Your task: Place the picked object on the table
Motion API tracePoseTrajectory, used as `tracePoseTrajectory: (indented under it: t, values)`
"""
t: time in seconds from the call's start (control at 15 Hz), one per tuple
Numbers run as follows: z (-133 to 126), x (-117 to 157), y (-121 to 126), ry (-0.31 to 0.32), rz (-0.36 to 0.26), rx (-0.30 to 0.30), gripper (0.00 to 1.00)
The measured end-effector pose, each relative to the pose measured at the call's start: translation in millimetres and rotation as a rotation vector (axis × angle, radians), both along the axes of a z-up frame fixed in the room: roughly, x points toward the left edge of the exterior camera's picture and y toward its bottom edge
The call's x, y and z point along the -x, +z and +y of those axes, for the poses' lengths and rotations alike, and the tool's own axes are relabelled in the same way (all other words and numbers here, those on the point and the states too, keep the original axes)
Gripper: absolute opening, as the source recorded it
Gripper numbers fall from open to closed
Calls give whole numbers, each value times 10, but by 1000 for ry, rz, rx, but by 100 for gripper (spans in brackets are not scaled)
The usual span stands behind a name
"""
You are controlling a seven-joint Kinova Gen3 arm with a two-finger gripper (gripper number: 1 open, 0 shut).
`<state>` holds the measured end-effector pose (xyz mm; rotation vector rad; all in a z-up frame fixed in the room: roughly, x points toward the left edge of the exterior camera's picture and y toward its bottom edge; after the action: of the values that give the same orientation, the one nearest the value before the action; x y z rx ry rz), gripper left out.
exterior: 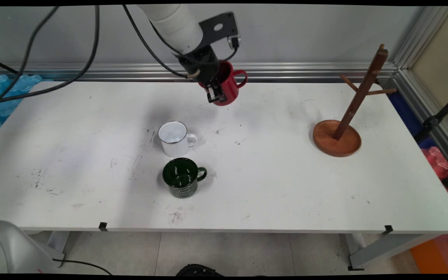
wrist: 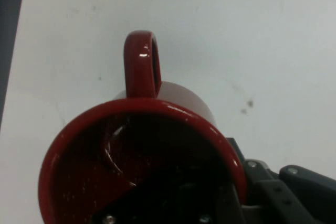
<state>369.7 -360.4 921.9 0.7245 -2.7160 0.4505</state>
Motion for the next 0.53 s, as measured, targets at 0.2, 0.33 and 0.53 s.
tracePoseTrajectory:
  t: [0.2,0.33,0.53]
  values:
    - [-104,-29,-210,15,-43,-22,0]
    - [-167,-40,-363,21,-64,-43,0]
    - [-256,-53,-573,19,-89,-73,0]
